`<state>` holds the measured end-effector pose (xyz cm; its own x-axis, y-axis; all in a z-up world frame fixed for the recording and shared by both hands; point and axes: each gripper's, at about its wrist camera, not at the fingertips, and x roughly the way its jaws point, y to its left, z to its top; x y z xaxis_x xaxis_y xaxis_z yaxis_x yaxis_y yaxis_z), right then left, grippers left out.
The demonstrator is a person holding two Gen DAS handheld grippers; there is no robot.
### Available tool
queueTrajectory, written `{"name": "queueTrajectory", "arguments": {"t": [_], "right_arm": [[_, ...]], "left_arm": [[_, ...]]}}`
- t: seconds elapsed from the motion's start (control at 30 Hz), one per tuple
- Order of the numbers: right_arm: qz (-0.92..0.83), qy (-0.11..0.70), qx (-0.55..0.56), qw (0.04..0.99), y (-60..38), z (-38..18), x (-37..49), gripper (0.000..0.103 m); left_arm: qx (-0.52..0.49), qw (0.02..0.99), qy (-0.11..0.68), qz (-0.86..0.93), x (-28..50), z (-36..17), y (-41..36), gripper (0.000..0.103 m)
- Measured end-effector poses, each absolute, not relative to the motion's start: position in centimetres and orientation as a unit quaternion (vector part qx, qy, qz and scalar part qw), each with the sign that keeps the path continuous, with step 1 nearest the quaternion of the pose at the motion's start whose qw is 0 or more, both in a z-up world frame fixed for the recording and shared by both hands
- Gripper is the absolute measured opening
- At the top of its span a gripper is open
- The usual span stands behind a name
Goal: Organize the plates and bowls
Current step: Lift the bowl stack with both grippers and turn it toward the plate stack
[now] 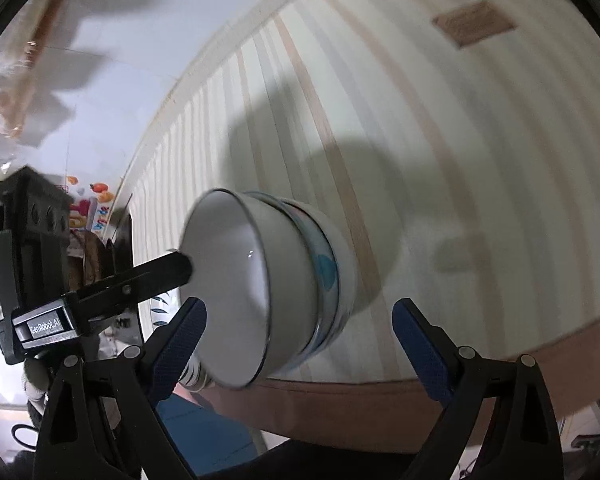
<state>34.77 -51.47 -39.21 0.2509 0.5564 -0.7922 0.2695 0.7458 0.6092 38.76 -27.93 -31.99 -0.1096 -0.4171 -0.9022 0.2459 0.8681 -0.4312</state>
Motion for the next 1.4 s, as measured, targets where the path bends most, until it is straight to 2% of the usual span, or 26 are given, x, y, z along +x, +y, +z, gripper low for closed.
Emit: {"name": "queueTrajectory", "arguments": {"t": [0.1,0.2,0.23,0.47,0.53,0.57,0.73,1.4], "right_arm": [[0.115,0.616,0.348,0.697,-51.0,-40.9,35.8,0.082],[0.131,0.62,0.356,0.686,-50.7,-42.1,36.7,0.077],[0.133,0.623,0.357,0.683,-50.7,-42.5,37.1,0.077],[0.149,0.632,0.372,0.664,-50.5,-44.3,38.6,0.077],[0.154,0.635,0.382,0.653,-50.6,-45.0,39.3,0.074],[0.155,0.637,0.384,0.651,-50.4,-45.3,39.4,0.073],[0.158,0.643,0.386,0.642,-49.6,-46.2,40.3,0.07],[0.161,0.636,0.394,0.644,-49.6,-45.6,40.6,0.069]], "left_arm": [[-0.08,0.643,0.72,-0.247,39.2,-33.6,-28.1,0.088],[-0.095,0.629,0.73,-0.25,39.7,-34.6,-28.1,0.087],[-0.1,0.626,0.732,-0.25,39.9,-34.9,-28.1,0.084],[-0.143,0.599,0.741,-0.268,40.0,-36.5,-28.4,0.082],[-0.152,0.587,0.746,-0.277,39.7,-37.1,-28.7,0.071],[-0.156,0.584,0.746,-0.279,39.6,-37.2,-28.7,0.07],[-0.171,0.59,0.74,-0.273,39.4,-37.2,-28.5,0.07],[-0.179,0.62,0.727,-0.235,39.2,-36.0,-27.5,0.07]]}}
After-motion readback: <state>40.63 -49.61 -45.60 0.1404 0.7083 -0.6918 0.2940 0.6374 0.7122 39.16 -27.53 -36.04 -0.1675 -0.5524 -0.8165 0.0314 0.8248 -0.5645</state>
